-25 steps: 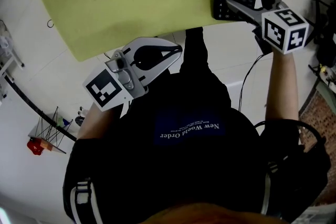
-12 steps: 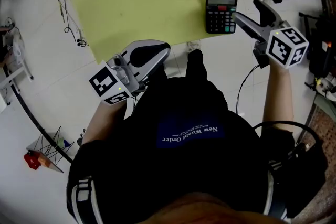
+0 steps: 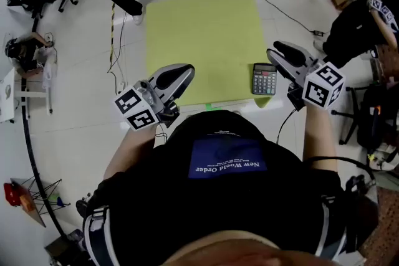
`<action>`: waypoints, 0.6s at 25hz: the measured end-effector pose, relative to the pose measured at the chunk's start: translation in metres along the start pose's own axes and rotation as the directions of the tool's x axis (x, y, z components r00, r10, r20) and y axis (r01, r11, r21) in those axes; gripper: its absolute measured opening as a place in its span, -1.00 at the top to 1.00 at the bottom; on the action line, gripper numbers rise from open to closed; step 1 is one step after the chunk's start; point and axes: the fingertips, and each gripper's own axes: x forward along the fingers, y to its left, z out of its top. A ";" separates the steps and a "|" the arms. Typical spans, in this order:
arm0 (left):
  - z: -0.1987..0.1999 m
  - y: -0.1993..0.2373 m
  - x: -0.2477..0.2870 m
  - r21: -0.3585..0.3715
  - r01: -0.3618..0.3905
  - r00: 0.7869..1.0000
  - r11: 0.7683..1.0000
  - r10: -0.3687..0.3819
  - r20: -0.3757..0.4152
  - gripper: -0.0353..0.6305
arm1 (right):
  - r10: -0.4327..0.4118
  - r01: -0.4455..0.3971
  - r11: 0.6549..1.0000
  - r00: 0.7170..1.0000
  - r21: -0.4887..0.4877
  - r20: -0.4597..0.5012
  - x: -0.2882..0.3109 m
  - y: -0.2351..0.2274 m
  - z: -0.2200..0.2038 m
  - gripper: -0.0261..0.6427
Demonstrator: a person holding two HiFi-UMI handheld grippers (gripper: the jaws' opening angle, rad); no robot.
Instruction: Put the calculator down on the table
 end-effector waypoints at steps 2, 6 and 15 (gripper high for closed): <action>0.019 -0.009 -0.007 0.054 -0.025 0.999 0.998 0.024 0.021 0.87 | 0.032 -0.029 0.996 0.999 -0.083 0.032 -0.005 0.017 0.017 0.71; 0.057 -0.013 -0.030 0.119 -0.091 0.992 0.989 0.080 0.097 0.88 | 0.116 -0.101 0.985 0.988 -0.141 0.106 0.000 0.047 0.051 0.95; 0.071 0.004 -0.079 0.086 -0.129 0.979 0.988 0.113 0.172 0.88 | 0.271 -0.267 0.961 0.961 -0.073 0.047 0.072 0.099 0.030 0.96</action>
